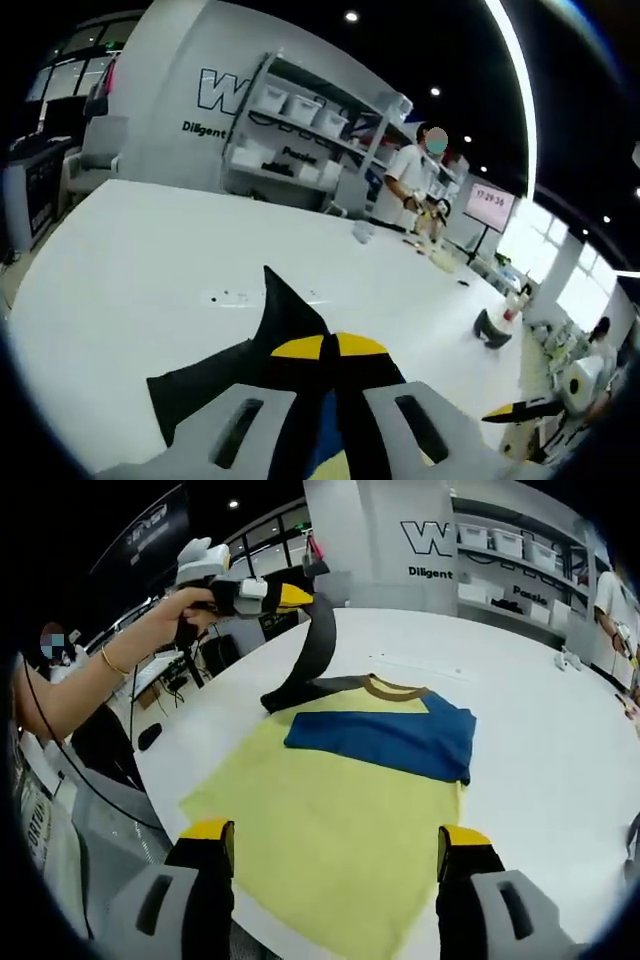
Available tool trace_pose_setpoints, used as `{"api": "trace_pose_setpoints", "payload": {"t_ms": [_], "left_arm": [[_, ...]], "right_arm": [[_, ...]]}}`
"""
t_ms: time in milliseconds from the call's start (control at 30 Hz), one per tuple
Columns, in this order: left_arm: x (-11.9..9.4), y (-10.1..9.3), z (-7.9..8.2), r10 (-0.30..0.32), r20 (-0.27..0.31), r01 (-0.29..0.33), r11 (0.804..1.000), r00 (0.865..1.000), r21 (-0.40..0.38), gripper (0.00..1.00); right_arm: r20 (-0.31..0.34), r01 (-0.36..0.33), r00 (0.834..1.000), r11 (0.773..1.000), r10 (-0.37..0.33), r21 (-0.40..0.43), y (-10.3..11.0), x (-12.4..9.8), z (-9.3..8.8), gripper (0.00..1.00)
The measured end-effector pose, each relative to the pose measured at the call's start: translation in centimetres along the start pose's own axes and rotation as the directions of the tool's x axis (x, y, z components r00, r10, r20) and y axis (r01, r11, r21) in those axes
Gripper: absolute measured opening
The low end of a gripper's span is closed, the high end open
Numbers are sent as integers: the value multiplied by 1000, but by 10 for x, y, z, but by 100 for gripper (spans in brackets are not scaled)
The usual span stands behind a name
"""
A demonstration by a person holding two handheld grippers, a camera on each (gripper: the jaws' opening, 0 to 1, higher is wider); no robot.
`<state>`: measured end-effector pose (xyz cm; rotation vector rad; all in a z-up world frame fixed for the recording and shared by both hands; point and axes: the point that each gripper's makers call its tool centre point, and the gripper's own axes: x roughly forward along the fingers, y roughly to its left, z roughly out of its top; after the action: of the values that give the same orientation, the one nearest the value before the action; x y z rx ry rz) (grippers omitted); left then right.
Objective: Fold the garment on the visible template until the final outline fits inside the template.
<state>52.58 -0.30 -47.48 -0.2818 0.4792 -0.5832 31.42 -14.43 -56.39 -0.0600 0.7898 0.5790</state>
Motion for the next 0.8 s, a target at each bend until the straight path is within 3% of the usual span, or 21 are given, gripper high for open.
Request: {"api": "trace_pose_setpoints", "payload": {"t_ms": [167, 267, 500, 800], "left_arm": [[18, -29, -7, -44, -14, 44, 999, 999, 11, 0], [26, -37, -14, -57, -24, 58, 998, 998, 12, 0], [48, -56, -43, -86, -90, 92, 993, 992, 67, 0], [75, -60, -82, -64, -166, 81, 992, 984, 100, 0]], "right_arm": [[-12, 5, 1000, 1000, -5, 5, -2, -2, -6, 81], [-16, 8, 1000, 1000, -8, 9, -5, -3, -8, 81], [-25, 18, 1000, 1000, -18, 17, -11, -4, -13, 81], [-34, 22, 999, 999, -21, 34, -16, -5, -21, 81]]}}
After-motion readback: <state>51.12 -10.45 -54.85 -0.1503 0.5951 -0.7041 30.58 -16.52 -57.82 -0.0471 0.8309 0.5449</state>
